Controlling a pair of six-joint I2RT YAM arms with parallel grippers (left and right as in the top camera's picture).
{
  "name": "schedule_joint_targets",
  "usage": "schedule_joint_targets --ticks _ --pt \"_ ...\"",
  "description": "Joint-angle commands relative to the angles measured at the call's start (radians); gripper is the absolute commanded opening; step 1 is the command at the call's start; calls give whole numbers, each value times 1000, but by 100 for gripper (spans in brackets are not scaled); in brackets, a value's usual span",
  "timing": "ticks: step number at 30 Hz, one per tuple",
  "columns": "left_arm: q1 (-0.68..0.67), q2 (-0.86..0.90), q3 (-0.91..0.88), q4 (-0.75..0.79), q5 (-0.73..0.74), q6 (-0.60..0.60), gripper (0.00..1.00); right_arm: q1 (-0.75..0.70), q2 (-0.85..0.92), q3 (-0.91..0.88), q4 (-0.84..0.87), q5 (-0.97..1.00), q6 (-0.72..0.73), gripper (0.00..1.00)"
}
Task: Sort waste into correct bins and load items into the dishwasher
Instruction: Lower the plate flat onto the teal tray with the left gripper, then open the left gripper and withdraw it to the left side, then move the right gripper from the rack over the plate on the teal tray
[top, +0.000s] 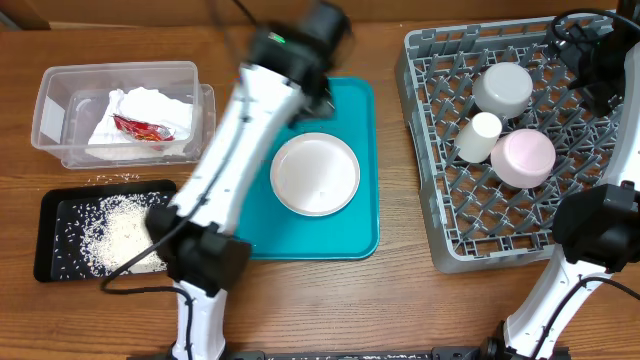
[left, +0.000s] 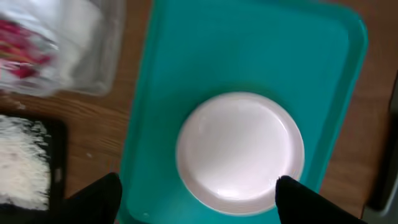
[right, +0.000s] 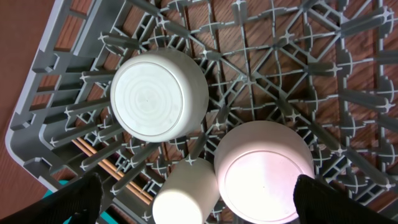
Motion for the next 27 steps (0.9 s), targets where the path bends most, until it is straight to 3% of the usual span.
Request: schedule_joint_targets --ticks 1,2,6,13,21,27 --pt "127 -10 140 -64 -68 -31 84 2 -7 -4 5 -6 1 100" --pt "167 -10 169 -81 -68 -33 100 2 -7 -4 5 -6 1 100" --pt "330 -10 211 -81 -4 32 100 2 -7 -4 5 -6 1 100" --pt "525 -10 211 -81 38 32 100 2 -7 -4 31 -37 46 100" --pt "602 -10 211 -81 37 32 100 28 -7 -4 14 -338 89 100" --pt "601 -10 211 -51 37 2 100 227 -7 -5 3 -264 -10 100"
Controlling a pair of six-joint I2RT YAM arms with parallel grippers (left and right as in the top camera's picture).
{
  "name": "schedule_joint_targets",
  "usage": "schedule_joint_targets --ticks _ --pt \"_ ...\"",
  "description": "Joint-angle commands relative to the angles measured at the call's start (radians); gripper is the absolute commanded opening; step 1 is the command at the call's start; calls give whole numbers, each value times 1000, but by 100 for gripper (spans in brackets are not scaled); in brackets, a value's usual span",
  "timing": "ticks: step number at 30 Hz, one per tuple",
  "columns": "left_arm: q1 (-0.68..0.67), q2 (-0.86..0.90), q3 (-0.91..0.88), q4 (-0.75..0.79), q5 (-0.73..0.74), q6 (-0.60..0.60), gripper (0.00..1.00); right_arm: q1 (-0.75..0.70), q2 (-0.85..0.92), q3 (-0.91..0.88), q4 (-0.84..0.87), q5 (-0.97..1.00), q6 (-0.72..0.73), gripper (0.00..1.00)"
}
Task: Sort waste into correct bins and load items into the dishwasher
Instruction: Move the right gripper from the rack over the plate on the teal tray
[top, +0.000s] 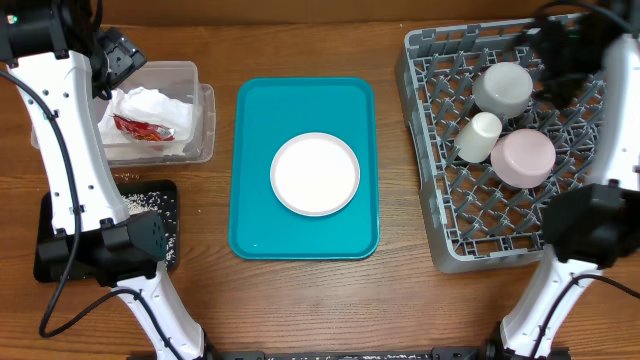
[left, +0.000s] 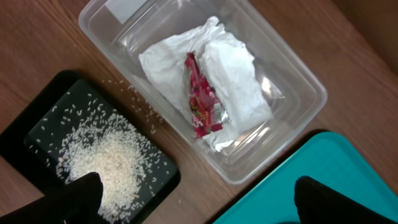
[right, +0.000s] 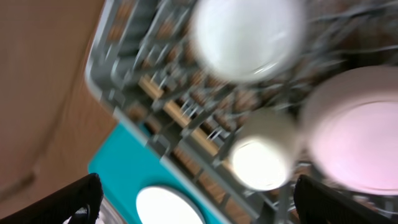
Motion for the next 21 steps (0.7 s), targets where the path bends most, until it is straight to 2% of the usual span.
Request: schedule_joint_targets --ticks 1,7,11,16,21 --pt "-2 -10 16 9 5 -10 100 164 -7 -5 6 59 -50 100" --pt "-3 -10 16 9 5 -10 100 454 -6 -60 100 356 -48 100" --pt "-3 -10 16 9 5 -10 100 608 -6 -99 185 425 -48 100" --pt "-3 -10 16 9 5 -10 100 721 -6 -101 242 507 -48 100" --pt "-2 -10 16 9 5 -10 100 749 14 -107 242 596 -48 100"
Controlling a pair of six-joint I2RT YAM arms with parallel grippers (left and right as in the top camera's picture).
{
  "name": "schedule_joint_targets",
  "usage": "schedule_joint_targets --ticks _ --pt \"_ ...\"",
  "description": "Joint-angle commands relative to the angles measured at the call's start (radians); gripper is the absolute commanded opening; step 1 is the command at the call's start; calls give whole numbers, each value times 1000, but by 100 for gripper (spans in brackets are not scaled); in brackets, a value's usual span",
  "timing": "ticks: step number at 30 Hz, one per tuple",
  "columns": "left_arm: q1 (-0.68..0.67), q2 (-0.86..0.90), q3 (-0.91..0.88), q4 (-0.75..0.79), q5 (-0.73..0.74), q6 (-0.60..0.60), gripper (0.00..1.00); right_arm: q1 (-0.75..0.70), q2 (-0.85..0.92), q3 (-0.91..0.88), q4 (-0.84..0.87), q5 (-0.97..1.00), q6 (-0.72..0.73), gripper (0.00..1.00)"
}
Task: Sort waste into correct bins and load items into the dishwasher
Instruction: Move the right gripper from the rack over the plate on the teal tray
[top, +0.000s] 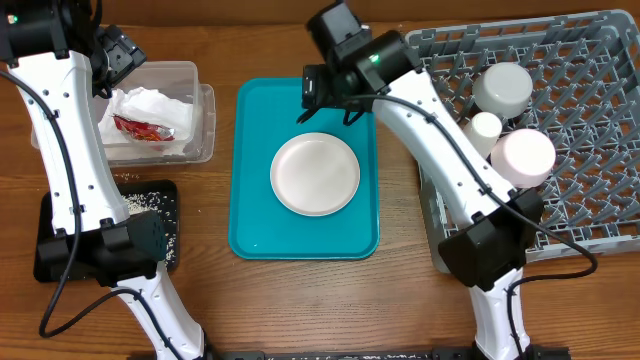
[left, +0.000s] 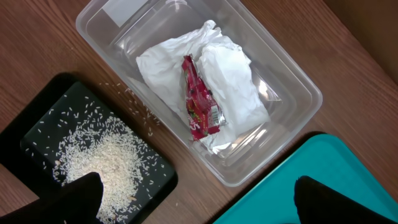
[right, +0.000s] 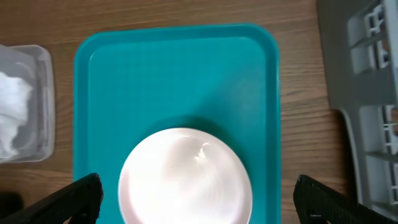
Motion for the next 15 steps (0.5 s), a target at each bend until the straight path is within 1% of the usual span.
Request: schedule_joint_targets --ticks 1,10,13,15 --pt "-2 -10 16 0 4 -9 100 -11 21 -7 5 100 -3 100" --pt "-2 -10 16 0 4 -9 100 -15 170 -40 37 70 -4 100" --pt "-2 -10 16 0 4 -9 100 -14 211 -70 58 55 -14 92" --pt "-2 -10 16 0 4 -9 100 -14 226 -92 62 56 -32 91"
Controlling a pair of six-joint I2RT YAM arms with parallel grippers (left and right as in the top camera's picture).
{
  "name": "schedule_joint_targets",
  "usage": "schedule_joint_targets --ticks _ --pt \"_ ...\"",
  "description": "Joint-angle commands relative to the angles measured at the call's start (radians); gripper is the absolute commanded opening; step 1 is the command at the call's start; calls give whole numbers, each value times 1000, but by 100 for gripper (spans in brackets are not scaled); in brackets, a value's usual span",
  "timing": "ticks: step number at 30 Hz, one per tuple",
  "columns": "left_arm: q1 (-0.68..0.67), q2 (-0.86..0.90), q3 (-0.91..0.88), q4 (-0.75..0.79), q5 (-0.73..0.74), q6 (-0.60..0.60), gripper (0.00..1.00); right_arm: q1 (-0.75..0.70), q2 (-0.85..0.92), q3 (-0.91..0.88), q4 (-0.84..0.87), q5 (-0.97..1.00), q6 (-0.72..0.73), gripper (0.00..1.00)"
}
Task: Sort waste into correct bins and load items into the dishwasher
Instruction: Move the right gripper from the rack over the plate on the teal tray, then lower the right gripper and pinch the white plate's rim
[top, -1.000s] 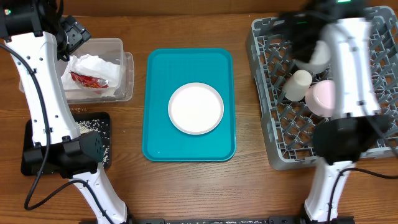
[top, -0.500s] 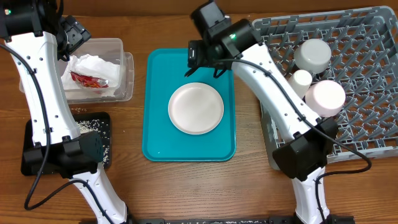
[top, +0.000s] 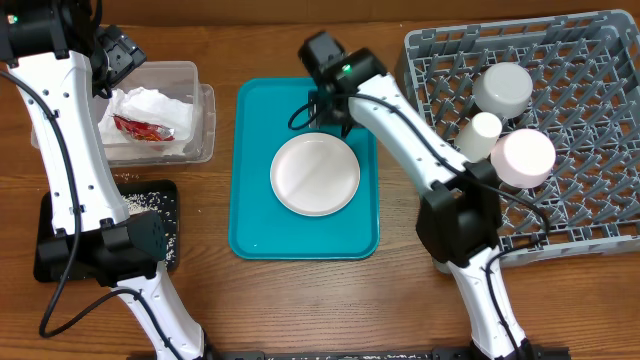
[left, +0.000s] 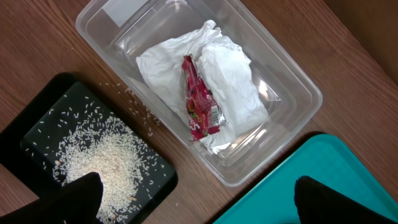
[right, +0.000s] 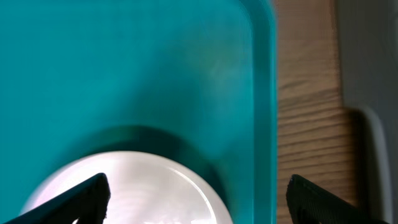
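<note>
A white plate (top: 315, 175) lies in the middle of the teal tray (top: 258, 225). My right gripper (top: 328, 108) hangs open low over the tray's far half, by the plate's far rim. In the right wrist view the plate (right: 134, 186) lies between and below the open right gripper (right: 199, 198), and the tray (right: 124, 62) fills the frame. My left gripper (top: 113, 50) is open high over the clear bin (top: 190, 150). The left wrist view shows the red wrapper (left: 199, 106) on white paper in that bin, with nothing in the left gripper (left: 199, 199).
A black tray of rice (top: 60, 215) sits at the front left. The grey dish rack (top: 432, 60) on the right holds a white bowl (top: 502, 88), a white cup (top: 480, 135) and a pink bowl (top: 523, 158). Bare wood (right: 305, 112) separates tray and rack.
My right gripper is lower and nearer the tray, and the plate's far rim now lies between its open fingers. The left arm and all objects are unchanged.
First my left gripper hung open over the plate while the right was over the rack's dishes. Then the left stood over the clear bin, and the right had left the rack. After that the right hovered above tray and plate, and now it is closer.
</note>
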Motion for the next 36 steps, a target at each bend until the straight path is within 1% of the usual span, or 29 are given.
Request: schedule_joint_targets --ticks 1,3,5,7,10,11,12,14,16,18,21,27,33,34,35,36 --pt "-2 -10 16 0 4 -9 100 -2 23 -28 6 -2 -30 91" --pt "-2 -10 16 0 4 -9 100 -7 26 -36 5 -2 -33 89" --pt "-2 -10 16 0 4 -9 100 -13 26 -42 8 -3 -32 83" --pt "-2 -10 16 0 4 -9 100 -16 27 -47 16 -4 -32 81" --pt "-2 -10 16 0 4 -9 100 -16 27 -77 35 -30 -43 82" --pt "-2 -10 16 0 4 -9 100 -16 27 -86 37 -49 -60 87" --pt "-2 -10 16 0 4 -9 100 -16 27 -96 38 -81 -96 89" --pt "-2 -10 16 0 4 -9 100 -16 27 -103 27 -146 -159 89" --pt "-2 -10 16 0 4 -9 100 -16 27 -108 13 -199 -187 87" --pt "-2 -10 16 0 4 -9 100 -16 27 -109 -9 -239 -204 81" --pt "-2 -10 16 0 5 -9 100 -16 27 -120 -37 -238 -205 77" --pt "-2 -10 16 0 4 -9 100 -16 27 -145 -96 -237 -204 76" --pt "-2 -10 16 0 4 -9 100 -16 28 -204 -48 -237 -205 75" --pt "-2 -10 16 0 4 -9 100 -16 28 -215 -42 -237 -204 72" --pt "-2 -10 16 0 4 -9 100 -16 28 -225 -36 -237 -204 70" --pt "-2 -10 16 0 4 -9 100 -16 28 -230 -33 -237 -204 63"
